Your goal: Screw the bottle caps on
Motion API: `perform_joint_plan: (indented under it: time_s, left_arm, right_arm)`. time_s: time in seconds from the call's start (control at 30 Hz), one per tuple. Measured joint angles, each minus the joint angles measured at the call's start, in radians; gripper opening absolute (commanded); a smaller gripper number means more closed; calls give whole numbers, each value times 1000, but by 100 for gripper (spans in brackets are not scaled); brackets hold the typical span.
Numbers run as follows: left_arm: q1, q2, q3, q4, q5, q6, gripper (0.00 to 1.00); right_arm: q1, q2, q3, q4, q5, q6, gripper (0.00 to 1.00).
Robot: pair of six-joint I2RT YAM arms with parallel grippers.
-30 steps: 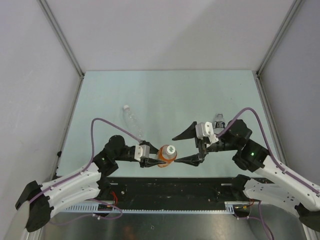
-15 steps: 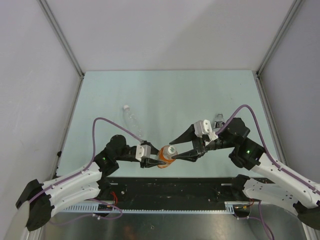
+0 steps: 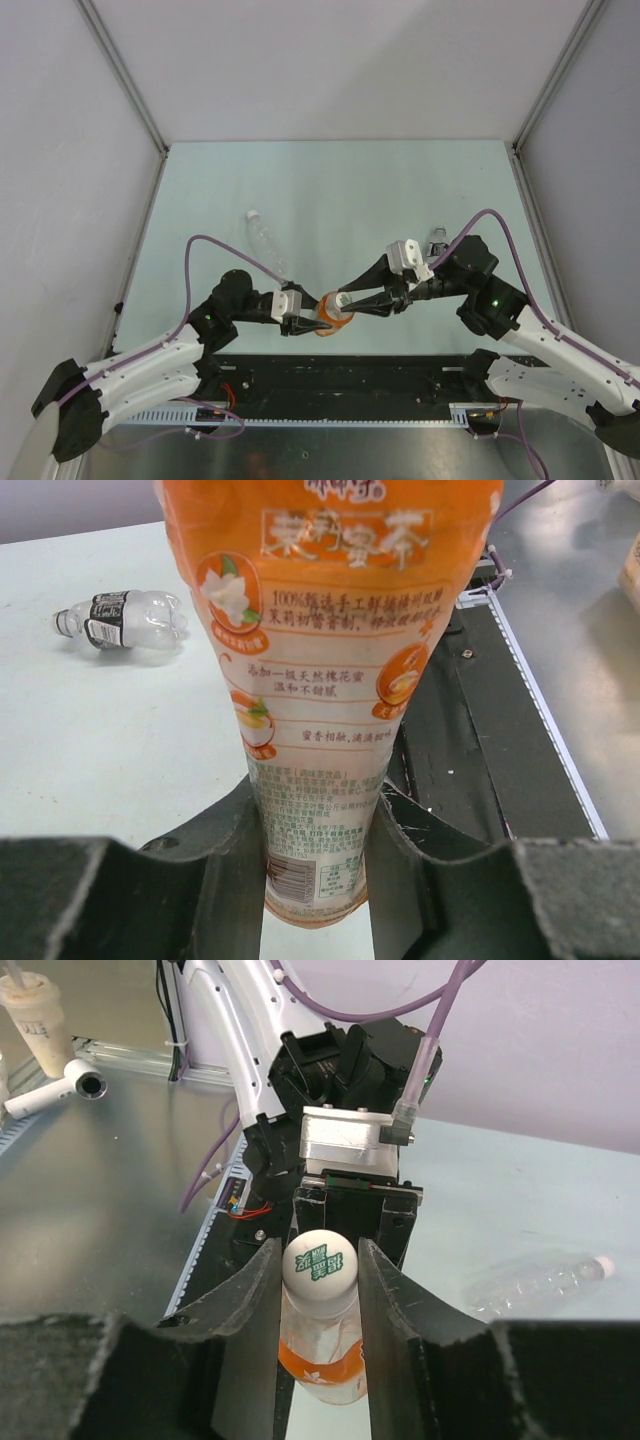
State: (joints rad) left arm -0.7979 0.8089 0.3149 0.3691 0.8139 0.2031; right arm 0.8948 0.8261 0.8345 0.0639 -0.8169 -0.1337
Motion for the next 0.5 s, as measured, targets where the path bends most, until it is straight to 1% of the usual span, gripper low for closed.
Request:
perform_joint_plan:
  time_s: [0.1, 0.27, 0.37, 0.43, 0.5]
  left_arm:
    - [0, -9, 0, -9, -18, 0, 0]
    - [0, -40, 2, -37, -86, -2, 0]
    - [0, -44, 7, -50, -161, -9, 0]
    - [0, -42, 19, -63, -228, -18, 0]
    - [0, -35, 33, -76, -300, -26, 0]
  right_arm:
    - [3, 0, 0, -3, 19, -1, 20]
    - [14, -1, 0, -5, 95, 3, 16]
    - [21, 0, 2, -13, 180, 17, 15]
    - [25, 11, 5, -16, 265, 39, 14]
    - [29, 29, 11, -14, 370, 74, 11]
